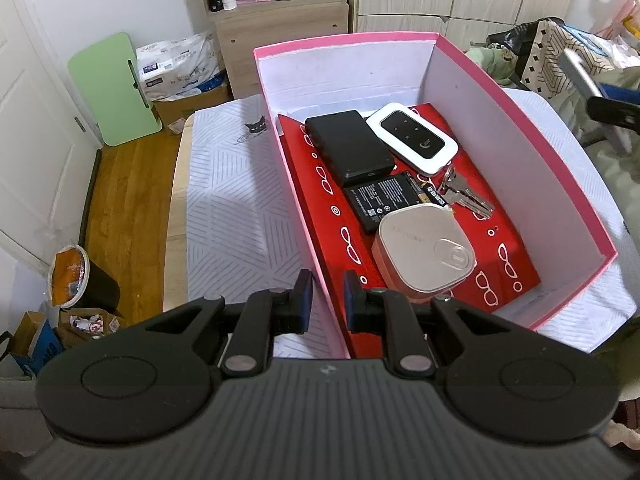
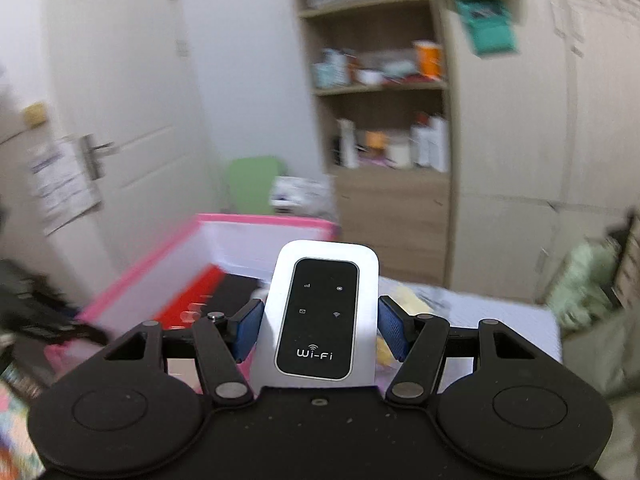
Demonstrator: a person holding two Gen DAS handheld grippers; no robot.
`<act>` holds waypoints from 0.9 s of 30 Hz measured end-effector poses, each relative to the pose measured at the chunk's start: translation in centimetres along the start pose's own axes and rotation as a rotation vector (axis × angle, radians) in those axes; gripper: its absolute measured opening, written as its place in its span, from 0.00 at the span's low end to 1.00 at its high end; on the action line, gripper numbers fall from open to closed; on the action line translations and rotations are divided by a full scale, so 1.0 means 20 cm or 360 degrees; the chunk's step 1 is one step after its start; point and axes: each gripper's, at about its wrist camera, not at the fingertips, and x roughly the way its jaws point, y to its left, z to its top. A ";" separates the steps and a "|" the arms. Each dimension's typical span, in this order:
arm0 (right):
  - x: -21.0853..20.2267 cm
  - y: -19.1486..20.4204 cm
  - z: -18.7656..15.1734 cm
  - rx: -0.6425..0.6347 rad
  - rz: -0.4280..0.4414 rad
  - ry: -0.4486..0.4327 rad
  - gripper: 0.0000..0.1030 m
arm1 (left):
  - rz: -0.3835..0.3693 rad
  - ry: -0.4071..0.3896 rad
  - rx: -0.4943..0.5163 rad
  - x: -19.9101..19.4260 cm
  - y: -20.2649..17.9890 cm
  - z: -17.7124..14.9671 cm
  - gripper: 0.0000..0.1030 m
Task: Organize rigid objects
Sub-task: 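Carry the Wi-Fi hotspot with the right gripper into the box and release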
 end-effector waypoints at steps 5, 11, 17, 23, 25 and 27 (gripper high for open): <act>0.02 0.24 0.08 -0.0246 0.0162 0.0038 0.65 | -0.0018 -0.0001 -0.0036 0.00 0.02 0.00 0.14; 0.19 0.47 0.07 -0.0635 0.0142 0.0208 0.65 | -0.0041 -0.0011 -0.0056 0.00 0.03 -0.01 0.14; 0.42 0.61 0.04 -0.0919 -0.0139 0.0445 0.64 | -0.0042 -0.0025 -0.0060 0.00 0.02 -0.01 0.14; 0.56 0.68 0.03 -0.1059 -0.0218 0.0675 0.64 | -0.0072 -0.0033 -0.0072 0.00 0.04 -0.01 0.14; 0.59 0.70 0.00 -0.1099 -0.0248 0.0749 0.64 | -0.0079 -0.0037 -0.0072 0.00 0.05 -0.02 0.14; 0.61 0.73 -0.02 -0.1102 -0.0247 0.0814 0.64 | -0.0088 -0.0037 -0.0075 0.00 0.05 -0.02 0.14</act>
